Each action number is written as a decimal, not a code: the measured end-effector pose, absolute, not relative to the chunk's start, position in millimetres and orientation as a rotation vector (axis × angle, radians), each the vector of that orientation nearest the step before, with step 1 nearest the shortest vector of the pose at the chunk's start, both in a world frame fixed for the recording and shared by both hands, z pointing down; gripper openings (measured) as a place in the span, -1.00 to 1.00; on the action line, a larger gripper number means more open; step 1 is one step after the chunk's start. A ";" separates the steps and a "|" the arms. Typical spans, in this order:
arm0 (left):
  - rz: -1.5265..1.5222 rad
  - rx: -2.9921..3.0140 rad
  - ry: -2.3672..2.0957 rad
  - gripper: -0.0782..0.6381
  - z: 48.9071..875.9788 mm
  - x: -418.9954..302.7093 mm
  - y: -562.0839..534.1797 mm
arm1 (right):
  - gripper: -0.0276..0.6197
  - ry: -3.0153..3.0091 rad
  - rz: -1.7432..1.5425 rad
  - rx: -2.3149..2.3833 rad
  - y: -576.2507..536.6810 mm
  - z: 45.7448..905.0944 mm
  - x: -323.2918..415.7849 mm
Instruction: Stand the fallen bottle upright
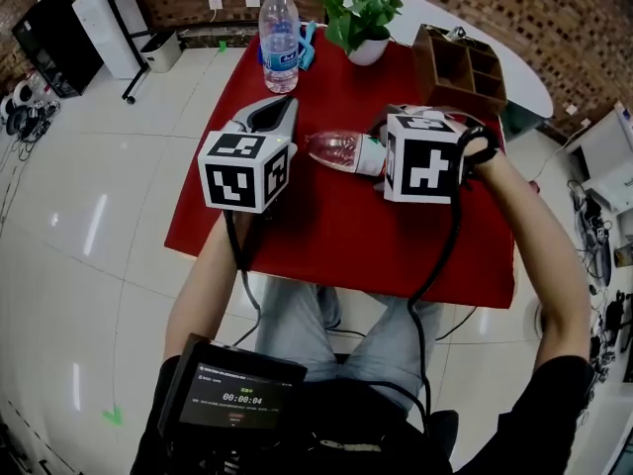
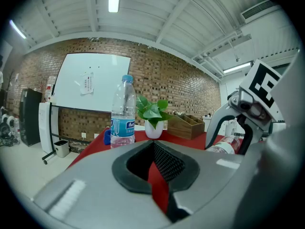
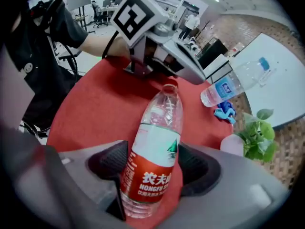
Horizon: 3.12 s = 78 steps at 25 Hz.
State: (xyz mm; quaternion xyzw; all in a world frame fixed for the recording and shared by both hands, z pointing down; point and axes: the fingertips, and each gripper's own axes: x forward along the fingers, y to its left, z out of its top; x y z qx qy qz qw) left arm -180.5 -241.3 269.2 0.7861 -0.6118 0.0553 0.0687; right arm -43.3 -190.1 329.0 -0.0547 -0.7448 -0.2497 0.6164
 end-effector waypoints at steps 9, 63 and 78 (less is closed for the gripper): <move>0.167 2.373 -1.834 -0.76 270.2 -180.4 -240.9 | 0.03 -1.779 -0.526 -0.043 -201.1 333.5 -48.6; 0.169 2.369 -1.845 -0.76 268.1 -181.2 -241.0 | 0.02 -3.152 -0.151 0.565 -215.6 200.8 36.5; 0.168 2.368 -1.850 -0.76 268.1 -182.6 -240.8 | -0.21 -2.892 -0.119 1.272 -265.2 225.3 112.9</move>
